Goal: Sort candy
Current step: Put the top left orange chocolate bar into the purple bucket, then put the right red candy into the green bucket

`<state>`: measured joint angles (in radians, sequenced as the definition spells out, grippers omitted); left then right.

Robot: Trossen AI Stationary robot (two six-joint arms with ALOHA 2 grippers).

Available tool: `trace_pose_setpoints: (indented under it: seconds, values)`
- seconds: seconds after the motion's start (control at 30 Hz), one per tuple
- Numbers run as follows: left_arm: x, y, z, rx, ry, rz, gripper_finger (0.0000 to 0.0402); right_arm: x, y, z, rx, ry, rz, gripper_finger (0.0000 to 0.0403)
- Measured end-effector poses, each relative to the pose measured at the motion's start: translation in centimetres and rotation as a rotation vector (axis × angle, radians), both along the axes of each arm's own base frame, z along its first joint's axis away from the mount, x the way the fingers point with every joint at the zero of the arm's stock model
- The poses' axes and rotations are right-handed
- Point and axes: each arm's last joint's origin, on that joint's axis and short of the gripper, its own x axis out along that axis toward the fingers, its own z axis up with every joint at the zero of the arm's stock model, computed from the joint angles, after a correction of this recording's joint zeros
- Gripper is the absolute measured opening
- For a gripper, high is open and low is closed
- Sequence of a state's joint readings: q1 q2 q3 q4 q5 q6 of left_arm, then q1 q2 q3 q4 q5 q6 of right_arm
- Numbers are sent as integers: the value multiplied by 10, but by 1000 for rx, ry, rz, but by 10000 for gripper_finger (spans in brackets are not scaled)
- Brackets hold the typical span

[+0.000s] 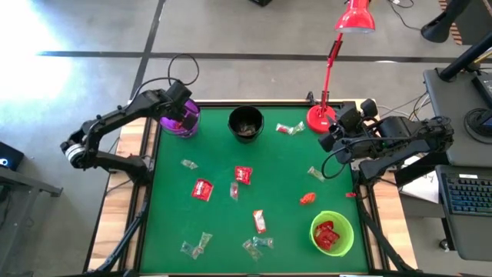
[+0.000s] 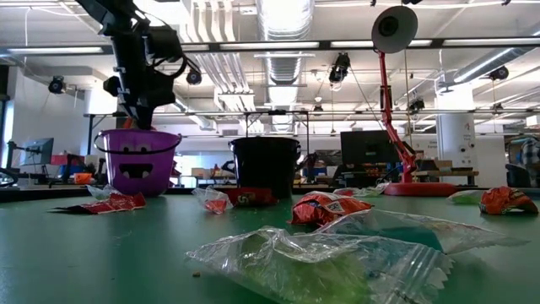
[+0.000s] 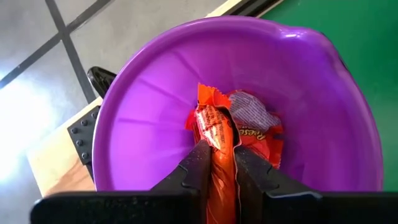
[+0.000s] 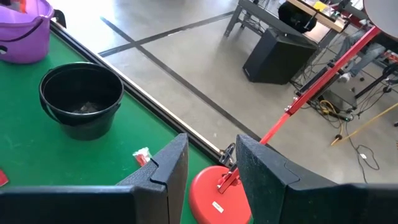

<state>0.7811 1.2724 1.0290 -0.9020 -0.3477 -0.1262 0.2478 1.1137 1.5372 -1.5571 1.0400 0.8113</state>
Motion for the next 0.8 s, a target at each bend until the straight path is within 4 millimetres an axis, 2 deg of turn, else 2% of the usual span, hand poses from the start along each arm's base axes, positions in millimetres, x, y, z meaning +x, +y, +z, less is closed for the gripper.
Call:
trace_pose_setpoints:
  seconds: [0.27,0.37,0.6,0.8]
  values:
    - [0,-1,-1,-20,-15,4,84,0,0,0,-1,1,0,128]
    - [1,-2,5,-36,-21,5,97,0,0,0,-2,4,2,128]
    - [7,-12,41,-114,-109,-77,104,3,1,-1,-40,92,54,127]
    - [17,-23,71,-110,-187,-182,104,15,6,-6,68,104,120,113]
